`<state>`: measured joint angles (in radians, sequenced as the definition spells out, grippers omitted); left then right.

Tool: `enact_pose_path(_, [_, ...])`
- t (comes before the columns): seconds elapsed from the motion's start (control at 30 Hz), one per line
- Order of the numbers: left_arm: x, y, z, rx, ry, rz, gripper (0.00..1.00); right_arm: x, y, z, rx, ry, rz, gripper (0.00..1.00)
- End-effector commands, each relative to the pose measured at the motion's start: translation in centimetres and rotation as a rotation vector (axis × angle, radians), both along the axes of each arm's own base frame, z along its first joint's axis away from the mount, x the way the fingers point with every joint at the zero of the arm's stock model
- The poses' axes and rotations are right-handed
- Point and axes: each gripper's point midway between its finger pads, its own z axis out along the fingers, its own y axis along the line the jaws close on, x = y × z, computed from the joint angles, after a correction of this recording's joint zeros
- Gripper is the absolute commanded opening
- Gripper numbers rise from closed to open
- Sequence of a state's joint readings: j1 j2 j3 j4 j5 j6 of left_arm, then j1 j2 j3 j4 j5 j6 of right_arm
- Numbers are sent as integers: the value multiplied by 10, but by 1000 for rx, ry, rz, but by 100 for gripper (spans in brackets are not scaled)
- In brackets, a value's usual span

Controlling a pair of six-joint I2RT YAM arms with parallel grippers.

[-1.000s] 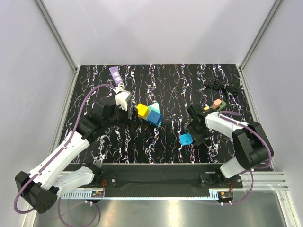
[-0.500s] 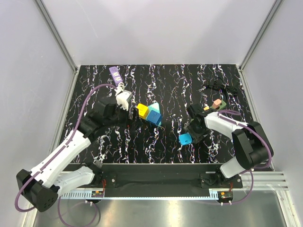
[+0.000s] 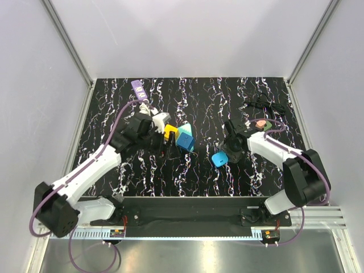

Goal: Insert the plug

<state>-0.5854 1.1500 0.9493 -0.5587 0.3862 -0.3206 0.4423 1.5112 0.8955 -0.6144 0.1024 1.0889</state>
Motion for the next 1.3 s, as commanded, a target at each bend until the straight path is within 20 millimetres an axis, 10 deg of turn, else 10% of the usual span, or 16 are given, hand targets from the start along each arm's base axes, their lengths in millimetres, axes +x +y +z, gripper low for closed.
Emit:
enact_pose_path(0.0, [9, -24, 27, -115, 12, -32, 87, 17, 17, 36, 61, -113, 89, 26])
enact_pose_path(0.53, [19, -96, 38, -213, 30, -175, 82, 0, 70, 140, 422, -298, 274, 22])
enact_pose_path(1.0, [14, -129, 42, -253, 64, -250, 78, -18, 81, 174, 536, -379, 309, 22])
enact_pose_path(1.13, [6, -135, 45, -300, 95, -290, 42, -20, 84, 176, 553, -387, 326, 25])
enact_pose_path(1.27, [0, -133, 55, -340, 98, -292, 8, -21, 85, 181, 541, -442, 408, 65])
